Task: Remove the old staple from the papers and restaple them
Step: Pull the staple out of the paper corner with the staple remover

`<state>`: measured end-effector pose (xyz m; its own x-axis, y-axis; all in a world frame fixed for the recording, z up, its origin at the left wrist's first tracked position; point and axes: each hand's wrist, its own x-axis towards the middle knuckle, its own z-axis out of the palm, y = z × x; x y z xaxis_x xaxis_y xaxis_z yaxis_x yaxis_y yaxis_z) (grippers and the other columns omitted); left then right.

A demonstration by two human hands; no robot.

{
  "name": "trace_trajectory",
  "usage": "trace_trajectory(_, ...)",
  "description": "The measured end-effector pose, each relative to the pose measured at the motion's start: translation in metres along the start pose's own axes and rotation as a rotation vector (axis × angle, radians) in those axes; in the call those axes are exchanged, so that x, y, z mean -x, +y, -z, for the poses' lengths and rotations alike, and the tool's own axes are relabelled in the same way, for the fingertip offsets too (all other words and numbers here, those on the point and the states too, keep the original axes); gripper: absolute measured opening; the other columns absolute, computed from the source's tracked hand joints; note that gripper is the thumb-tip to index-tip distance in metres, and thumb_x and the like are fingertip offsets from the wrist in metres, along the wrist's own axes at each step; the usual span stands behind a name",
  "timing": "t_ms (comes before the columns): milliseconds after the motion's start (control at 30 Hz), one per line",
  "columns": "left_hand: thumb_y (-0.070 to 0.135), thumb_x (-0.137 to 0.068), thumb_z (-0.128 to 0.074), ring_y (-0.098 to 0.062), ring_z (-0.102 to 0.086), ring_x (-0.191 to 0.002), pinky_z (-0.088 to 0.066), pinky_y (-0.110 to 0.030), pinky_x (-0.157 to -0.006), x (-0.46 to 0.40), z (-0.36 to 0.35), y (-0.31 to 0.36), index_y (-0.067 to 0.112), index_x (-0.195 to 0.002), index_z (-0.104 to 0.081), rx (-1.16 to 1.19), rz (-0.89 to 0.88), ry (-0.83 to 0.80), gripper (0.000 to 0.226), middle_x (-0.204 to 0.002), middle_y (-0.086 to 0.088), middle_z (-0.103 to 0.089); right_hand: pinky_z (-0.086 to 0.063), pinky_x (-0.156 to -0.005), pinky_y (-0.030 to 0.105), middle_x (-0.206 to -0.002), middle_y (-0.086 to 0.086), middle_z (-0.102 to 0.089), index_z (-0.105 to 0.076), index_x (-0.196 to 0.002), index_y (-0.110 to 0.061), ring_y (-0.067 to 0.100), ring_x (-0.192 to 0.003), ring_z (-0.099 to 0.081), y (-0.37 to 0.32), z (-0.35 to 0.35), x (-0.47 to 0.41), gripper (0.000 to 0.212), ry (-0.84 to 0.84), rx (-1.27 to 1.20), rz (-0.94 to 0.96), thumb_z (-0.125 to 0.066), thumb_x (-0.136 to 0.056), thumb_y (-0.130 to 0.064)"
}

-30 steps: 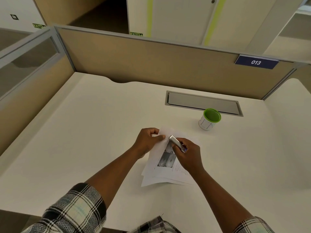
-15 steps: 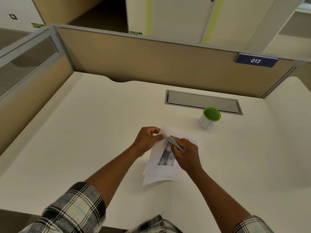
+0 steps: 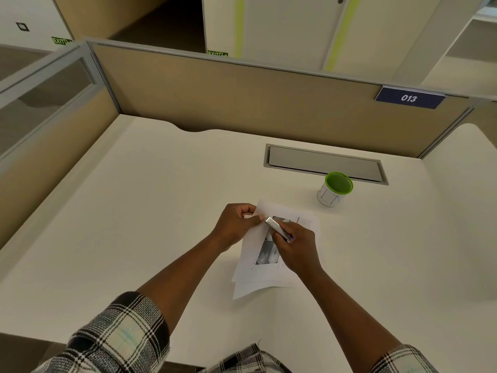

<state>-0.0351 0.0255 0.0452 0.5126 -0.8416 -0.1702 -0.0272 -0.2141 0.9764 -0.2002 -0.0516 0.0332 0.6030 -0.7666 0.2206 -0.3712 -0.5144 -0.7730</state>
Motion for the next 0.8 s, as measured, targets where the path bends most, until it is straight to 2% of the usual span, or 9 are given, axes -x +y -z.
trace_trajectory(67, 0.027, -0.081, -0.077, -0.009, -0.070, -0.078, -0.059, -0.024, -0.071, 0.001, -0.001, 0.000, 0.023, -0.090, -0.076, 0.008, -0.010, 0.004, 0.009, -0.091, 0.008, -0.075, -0.051, -0.061, 0.030, -0.077, 0.003, -0.070, -0.074, -0.095, -0.016, 0.015, -0.067, -0.062, -0.001, -0.001, 0.001, 0.012, 0.008, 0.007, -0.029, -0.069, -0.086, -0.020)
trace_trajectory(167, 0.026, -0.082, -0.077, -0.012, -0.070, -0.081, -0.060, -0.029, -0.076, 0.001, -0.003, 0.000, 0.020, -0.092, -0.076, 0.012, -0.025, 0.029, 0.012, -0.092, 0.004, -0.075, -0.039, -0.051, 0.023, -0.058, -0.003, -0.059, -0.071, -0.079, -0.014, 0.013, -0.054, -0.050, -0.004, -0.002, 0.002, 0.006, 0.036, -0.011, -0.075, -0.068, -0.084, -0.017)
trace_trajectory(233, 0.025, -0.082, -0.076, -0.018, -0.071, -0.084, -0.061, -0.033, -0.079, 0.002, -0.004, 0.001, 0.019, -0.093, -0.075, 0.040, -0.016, 0.044, 0.012, -0.094, 0.002, -0.075, -0.031, -0.049, 0.019, -0.052, -0.005, -0.048, -0.065, -0.070, -0.010, 0.010, -0.049, -0.039, -0.005, -0.003, 0.001, 0.014, 0.038, -0.024, -0.103, -0.067, -0.084, -0.014)
trace_trajectory(333, 0.023, -0.082, -0.077, -0.024, -0.072, -0.088, -0.060, -0.039, -0.083, 0.002, -0.005, 0.003, 0.013, -0.095, -0.076, 0.087, 0.003, 0.051, 0.017, -0.096, -0.003, -0.076, -0.026, -0.048, 0.018, -0.050, -0.005, -0.041, -0.057, -0.063, -0.009, 0.009, -0.047, -0.033, -0.007, -0.003, 0.000, 0.025, 0.031, -0.041, -0.125, -0.066, -0.086, -0.015)
trace_trajectory(467, 0.020, -0.081, -0.077, -0.031, -0.070, -0.092, -0.058, -0.046, -0.088, 0.002, -0.006, 0.005, 0.006, -0.098, -0.075, 0.121, 0.028, 0.060, 0.022, -0.098, -0.009, -0.075, -0.027, -0.049, 0.023, -0.049, 0.000, -0.040, -0.054, -0.062, -0.006, 0.008, -0.047, -0.030, -0.009, -0.003, 0.000, 0.030, 0.028, -0.089, -0.158, -0.064, -0.088, -0.018)
trace_trajectory(567, 0.017, -0.081, -0.078, -0.032, -0.070, -0.090, -0.057, -0.049, -0.089, 0.003, -0.006, 0.004, 0.006, -0.094, -0.076, 0.125, 0.033, 0.059, 0.018, -0.096, -0.011, -0.075, -0.031, -0.051, 0.027, -0.051, 0.010, -0.047, -0.055, -0.062, -0.006, 0.011, -0.049, -0.035, -0.009, -0.004, 0.000, 0.031, 0.007, -0.121, -0.192, -0.064, -0.088, -0.020)
trace_trajectory(667, 0.014, -0.079, -0.079, -0.028, -0.071, -0.088, -0.057, -0.048, -0.088, 0.002, -0.004, 0.003, 0.009, -0.093, -0.076, 0.097, 0.041, 0.050, 0.015, -0.095, -0.010, -0.076, -0.033, -0.050, 0.030, -0.048, -0.001, -0.044, -0.051, -0.056, -0.018, 0.010, -0.049, -0.035, -0.009, -0.004, -0.002, 0.035, -0.008, -0.120, -0.212, -0.064, -0.088, -0.022)
trace_trajectory(733, 0.014, -0.076, -0.081, -0.029, -0.071, -0.089, -0.058, -0.047, -0.086, 0.002, -0.003, 0.003, 0.012, -0.091, -0.076, 0.080, 0.043, 0.042, 0.016, -0.095, -0.009, -0.076, -0.040, -0.050, 0.036, -0.050, 0.003, -0.049, -0.054, -0.057, -0.016, 0.012, -0.050, -0.042, -0.010, -0.004, -0.003, 0.033, -0.017, -0.130, -0.225, -0.064, -0.087, -0.023)
trace_trajectory(800, 0.016, -0.072, -0.084, -0.022, -0.071, -0.083, -0.060, -0.042, -0.081, 0.003, -0.004, 0.004, 0.018, -0.086, -0.076, 0.056, 0.035, 0.048, 0.017, -0.090, -0.004, -0.076, -0.046, -0.052, 0.039, -0.053, 0.007, -0.055, -0.057, -0.059, -0.013, 0.015, -0.051, -0.047, -0.011, -0.005, -0.003, 0.030, -0.020, -0.128, -0.226, -0.063, -0.087, -0.023)
